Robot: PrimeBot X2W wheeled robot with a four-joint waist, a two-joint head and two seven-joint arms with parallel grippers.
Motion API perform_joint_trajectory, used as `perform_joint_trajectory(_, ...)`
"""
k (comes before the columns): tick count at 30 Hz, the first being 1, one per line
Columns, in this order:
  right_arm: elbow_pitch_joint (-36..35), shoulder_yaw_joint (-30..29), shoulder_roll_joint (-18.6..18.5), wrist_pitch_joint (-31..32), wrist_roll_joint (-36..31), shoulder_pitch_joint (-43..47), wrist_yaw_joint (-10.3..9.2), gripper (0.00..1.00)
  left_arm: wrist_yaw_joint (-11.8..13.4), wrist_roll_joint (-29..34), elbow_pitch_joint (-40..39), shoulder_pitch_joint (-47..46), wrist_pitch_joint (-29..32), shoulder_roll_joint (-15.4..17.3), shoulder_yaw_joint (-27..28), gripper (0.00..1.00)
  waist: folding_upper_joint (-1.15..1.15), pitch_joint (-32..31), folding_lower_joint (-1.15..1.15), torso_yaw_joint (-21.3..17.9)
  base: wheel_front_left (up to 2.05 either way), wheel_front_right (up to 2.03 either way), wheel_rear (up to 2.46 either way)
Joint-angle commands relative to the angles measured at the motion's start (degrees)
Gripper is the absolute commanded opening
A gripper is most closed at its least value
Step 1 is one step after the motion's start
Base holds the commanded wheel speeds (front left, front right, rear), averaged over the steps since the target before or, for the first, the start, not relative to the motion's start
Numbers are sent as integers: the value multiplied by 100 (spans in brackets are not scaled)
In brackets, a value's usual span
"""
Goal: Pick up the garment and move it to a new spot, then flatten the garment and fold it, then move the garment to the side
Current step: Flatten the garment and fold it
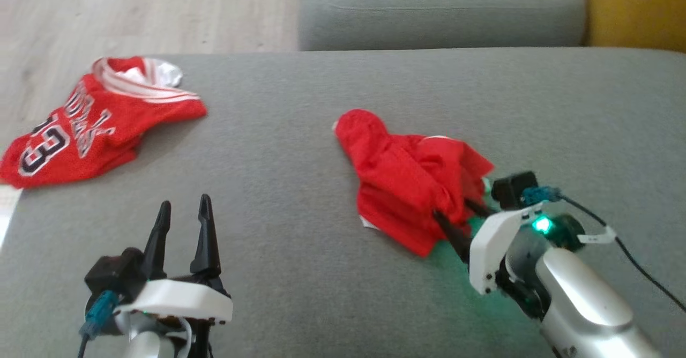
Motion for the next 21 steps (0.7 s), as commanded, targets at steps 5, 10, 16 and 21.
perform_joint_trajectory(5, 172, 20, 150, 508, -20, -241, -4, 29, -36, -14, -110, -291, -44, -24, 193, 100, 0, 8, 0, 362, 0, 0, 0)
perform_joint_trajectory(10, 50, 29, 151, 449, 31, -244, -4, 0, -33, -20, -78, -270, -44, -28, 244, 100, 0, -23, 0, 356, 0, 0, 0)
perform_joint_trajectory(16, -421, -320, -41, 503, 295, -317, -4, 0, -46, -13, -68, -257, -45, -30, 240, 100, 0, -14, 0, 225, 0, 0, 0)
perform_joint_trajectory(21, -1074, -1056, -550, 1039, 639, -288, -4, 0, -30, -13, -90, -293, -45, -30, 163, 100, 0, 170, 0, 127, 0, 0, 0)
